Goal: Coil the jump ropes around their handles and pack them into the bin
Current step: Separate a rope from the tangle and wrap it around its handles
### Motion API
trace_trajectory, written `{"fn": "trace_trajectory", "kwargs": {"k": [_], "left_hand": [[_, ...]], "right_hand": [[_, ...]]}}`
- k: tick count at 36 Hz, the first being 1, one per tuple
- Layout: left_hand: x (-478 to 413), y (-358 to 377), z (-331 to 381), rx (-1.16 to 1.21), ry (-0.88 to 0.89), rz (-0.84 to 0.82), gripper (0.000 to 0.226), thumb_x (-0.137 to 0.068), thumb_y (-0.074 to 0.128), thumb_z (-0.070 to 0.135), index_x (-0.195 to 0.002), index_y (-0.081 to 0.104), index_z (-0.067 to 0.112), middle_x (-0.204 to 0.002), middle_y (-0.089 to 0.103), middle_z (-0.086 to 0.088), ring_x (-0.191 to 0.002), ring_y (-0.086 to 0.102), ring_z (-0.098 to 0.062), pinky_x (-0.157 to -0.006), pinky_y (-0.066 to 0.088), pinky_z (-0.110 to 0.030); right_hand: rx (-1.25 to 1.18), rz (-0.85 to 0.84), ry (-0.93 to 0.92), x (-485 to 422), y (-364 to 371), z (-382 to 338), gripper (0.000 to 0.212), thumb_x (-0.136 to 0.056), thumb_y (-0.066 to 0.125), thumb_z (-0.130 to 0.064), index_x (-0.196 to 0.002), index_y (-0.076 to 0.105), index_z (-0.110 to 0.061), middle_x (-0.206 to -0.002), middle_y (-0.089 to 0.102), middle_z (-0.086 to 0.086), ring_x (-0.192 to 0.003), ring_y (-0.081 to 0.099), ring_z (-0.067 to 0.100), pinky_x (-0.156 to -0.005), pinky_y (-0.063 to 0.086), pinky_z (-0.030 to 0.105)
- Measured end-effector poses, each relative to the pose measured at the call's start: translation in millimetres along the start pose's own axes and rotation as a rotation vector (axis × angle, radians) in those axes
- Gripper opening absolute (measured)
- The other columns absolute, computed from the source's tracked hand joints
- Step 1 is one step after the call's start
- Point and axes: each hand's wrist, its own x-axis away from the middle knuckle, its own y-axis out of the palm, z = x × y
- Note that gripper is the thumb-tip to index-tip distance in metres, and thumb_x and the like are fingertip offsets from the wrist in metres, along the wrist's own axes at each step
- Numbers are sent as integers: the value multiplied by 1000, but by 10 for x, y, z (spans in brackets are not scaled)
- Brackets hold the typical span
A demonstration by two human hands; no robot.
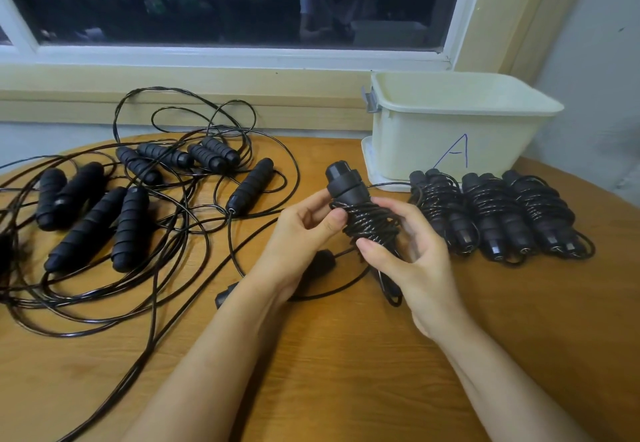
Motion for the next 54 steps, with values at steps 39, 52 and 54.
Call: {"fn": "trace_trajectory", "kwargs": {"k": [39, 52, 54], "left_hand": [[-13, 78, 47, 166, -26, 280, 41, -72, 72, 17, -113, 66, 21, -91, 77, 8, -98, 68, 0, -86, 44, -15], [3, 77, 91, 187, -116, 186, 46, -75, 69, 21, -120, 64, 13, -104, 76, -5, -106, 69, -16, -110, 42, -43], [8, 87, 96, 185, -119, 216, 42, -72, 70, 22, -113, 65, 18, -95, 77, -3, -99, 71, -14, -109, 42, -44]], "right_hand": [[-76, -104, 104, -58, -87, -36, 64, -82, 67, -15, -140, 46, -31, -125, 64, -24, -120, 56, -6, -89, 46, 9], [-157, -114, 153, -81, -143, -29, 64, -83, 66, -18, -144, 47, -25, -136, 61, -12, -128, 53, 4, -99, 47, 19], [-132, -111, 144, -86, -153, -33, 63, -84, 66, -19, -144, 47, -26, -136, 60, -13, -129, 52, 2, -101, 46, 19]]}}
